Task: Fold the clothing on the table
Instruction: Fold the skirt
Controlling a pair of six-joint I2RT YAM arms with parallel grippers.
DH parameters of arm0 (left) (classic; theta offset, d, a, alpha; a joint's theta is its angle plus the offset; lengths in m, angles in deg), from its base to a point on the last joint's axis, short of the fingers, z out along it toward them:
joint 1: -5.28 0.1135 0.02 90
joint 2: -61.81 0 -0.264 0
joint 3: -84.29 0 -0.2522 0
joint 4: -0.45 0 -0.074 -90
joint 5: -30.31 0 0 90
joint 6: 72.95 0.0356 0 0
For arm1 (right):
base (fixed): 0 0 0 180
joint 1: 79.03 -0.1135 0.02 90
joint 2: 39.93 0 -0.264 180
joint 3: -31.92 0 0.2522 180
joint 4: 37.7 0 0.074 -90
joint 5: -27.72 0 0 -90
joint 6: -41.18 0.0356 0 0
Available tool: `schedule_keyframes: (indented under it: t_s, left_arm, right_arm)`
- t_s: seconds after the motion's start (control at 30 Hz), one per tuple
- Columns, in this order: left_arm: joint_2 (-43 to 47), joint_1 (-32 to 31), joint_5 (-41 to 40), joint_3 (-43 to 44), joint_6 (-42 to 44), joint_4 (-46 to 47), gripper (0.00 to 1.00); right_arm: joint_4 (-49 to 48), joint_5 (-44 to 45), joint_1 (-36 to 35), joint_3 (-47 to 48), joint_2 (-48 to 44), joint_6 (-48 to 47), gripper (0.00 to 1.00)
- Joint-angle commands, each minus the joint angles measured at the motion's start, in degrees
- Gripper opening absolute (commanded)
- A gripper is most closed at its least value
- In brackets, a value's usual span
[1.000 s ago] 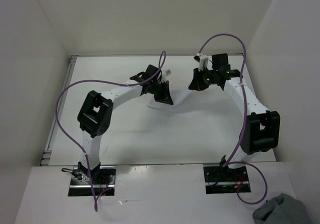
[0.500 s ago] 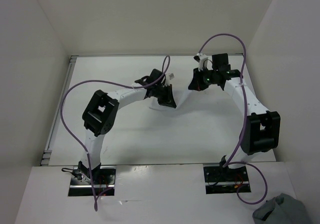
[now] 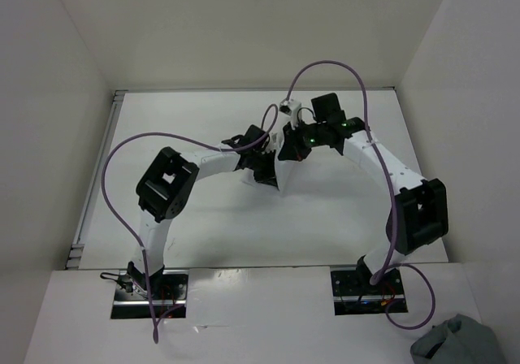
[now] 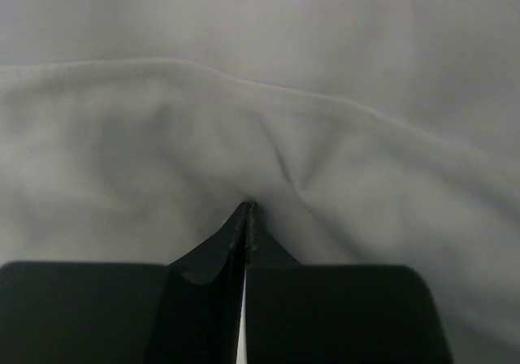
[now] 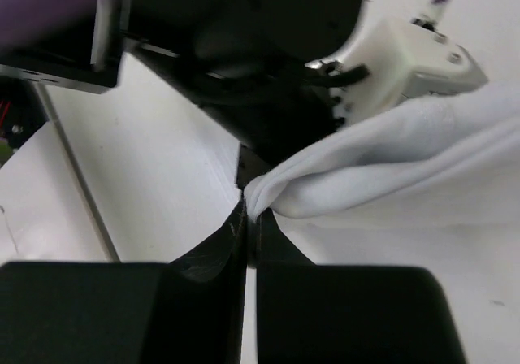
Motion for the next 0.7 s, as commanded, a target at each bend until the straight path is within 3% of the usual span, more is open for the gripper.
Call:
schedule_keyframes:
  t_s: [0.0,0.27,0.4,0.5,0.67]
  left_arm:
    - [3.7,0.1,-2.3,-2.4,-1.6,2.5,0.00]
    - [4.2,0.1,-4.2,-8.1,-5.1,6.1,0.01]
    - [7.3,0.1,-9.7,-9.3,-4.3,2.5,0.01]
    - [10.3,0.1,-17.2,-7.0,-1.6,-4.9,0.07]
    - [14.0,2.6,-21.0,-5.9,1.2,-9.7,0.10]
  right_arm:
    - [-2.5,-3.1,-3.2,1.8,1.0,-1.7,0.00]
    - [-3.0,-3.1,-6.1,3.9,7.1,-1.7,0.00]
    - [-3.7,-2.5,-8.6,3.9,8.3,-2.2,0.00]
    - [-4.3,-2.5,-9.1,3.4,8.3,-2.2,0.00]
    - [-5.5,-2.5,-9.1,3.4,8.3,-2.2,0.00]
